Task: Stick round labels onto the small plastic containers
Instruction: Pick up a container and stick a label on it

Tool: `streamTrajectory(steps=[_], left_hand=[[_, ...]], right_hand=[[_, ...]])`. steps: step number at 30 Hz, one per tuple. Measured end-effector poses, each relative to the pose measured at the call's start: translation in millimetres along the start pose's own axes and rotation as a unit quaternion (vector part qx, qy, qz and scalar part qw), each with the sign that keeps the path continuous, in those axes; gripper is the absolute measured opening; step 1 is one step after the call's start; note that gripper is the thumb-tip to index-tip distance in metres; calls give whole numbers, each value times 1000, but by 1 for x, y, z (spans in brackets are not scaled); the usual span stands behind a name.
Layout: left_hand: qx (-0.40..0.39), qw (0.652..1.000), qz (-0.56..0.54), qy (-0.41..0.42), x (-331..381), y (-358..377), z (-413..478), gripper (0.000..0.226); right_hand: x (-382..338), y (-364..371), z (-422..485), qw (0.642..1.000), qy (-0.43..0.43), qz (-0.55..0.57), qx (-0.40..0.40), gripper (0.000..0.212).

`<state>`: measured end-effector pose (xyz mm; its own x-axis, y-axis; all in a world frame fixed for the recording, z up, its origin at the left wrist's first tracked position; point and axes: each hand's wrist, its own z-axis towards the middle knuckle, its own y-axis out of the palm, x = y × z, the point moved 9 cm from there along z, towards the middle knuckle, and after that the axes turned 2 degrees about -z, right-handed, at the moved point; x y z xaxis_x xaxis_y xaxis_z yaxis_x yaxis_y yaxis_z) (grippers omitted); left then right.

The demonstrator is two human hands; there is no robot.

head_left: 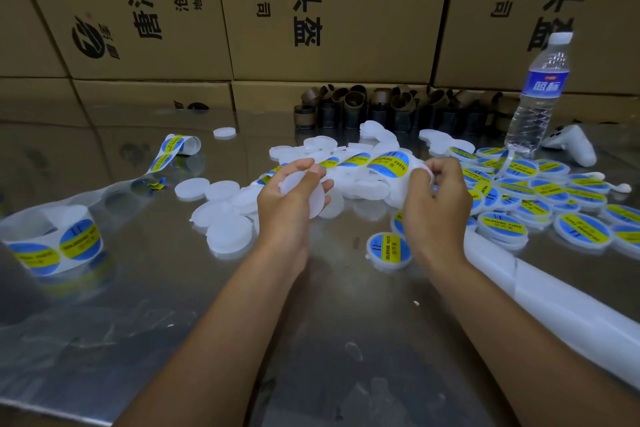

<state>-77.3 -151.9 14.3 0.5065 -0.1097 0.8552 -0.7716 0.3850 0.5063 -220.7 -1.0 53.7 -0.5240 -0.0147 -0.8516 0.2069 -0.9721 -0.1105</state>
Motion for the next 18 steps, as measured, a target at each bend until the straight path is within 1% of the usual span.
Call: streamTrajectory(steps=[1, 2, 5, 9, 11, 15, 18], left_hand=[[-1, 1000, 4, -8, -2, 1, 0, 10], [-3, 1000, 9, -18, -4, 2, 0, 12], [-7, 999, 16, -36, -9, 6, -1, 17], [12, 999, 30, -7, -5, 1, -1, 12], [15, 1000, 17, 4, -3, -1, 0, 16], [21, 1000, 7, 16, -1, -4, 2, 24], [29, 999, -5, 19, -1, -6, 3, 27]], right_hand=[[2, 0, 1, 1000, 5, 11, 3, 7], [3, 0, 1, 1000, 7, 19, 3, 9], [-1, 3, -1, 1000, -7, 27, -11, 22], [-2, 12, -3, 998, -17, -3, -60, 33], [-2, 17, -5, 996, -23, -30, -86, 36], [0, 24, -9, 991, -27, -57, -122, 32], [-3, 25, -11, 989, -44, -68, -120, 22]])
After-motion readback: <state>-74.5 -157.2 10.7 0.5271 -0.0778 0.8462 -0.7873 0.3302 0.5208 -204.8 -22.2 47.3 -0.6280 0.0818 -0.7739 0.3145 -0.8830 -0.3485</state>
